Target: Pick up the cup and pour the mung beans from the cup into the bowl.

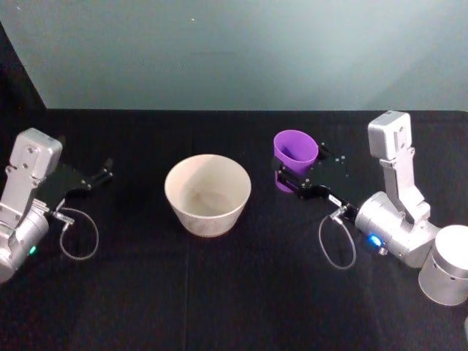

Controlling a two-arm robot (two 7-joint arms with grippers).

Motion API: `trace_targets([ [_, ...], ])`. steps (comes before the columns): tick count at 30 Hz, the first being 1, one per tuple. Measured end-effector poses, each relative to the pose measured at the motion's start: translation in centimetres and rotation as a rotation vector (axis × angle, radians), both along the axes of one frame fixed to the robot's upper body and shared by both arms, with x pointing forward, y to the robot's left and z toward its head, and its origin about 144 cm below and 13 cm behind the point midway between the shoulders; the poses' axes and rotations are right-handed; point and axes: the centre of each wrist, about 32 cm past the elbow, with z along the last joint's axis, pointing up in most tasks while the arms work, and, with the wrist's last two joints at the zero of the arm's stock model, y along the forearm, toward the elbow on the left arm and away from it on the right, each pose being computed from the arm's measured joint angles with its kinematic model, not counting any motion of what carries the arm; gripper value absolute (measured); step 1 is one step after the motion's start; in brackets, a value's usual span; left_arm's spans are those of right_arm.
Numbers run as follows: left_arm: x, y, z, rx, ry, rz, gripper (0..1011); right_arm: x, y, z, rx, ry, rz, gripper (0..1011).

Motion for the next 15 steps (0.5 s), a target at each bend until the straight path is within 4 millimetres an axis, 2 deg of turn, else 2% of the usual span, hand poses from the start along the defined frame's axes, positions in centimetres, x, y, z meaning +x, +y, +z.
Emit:
trace_targets([
  [15, 0.00, 0.00, 0.00, 0.000, 0.000, 0.000, 1000, 0.00, 0.00, 0.00, 0.000, 0.000, 0.000, 723],
])
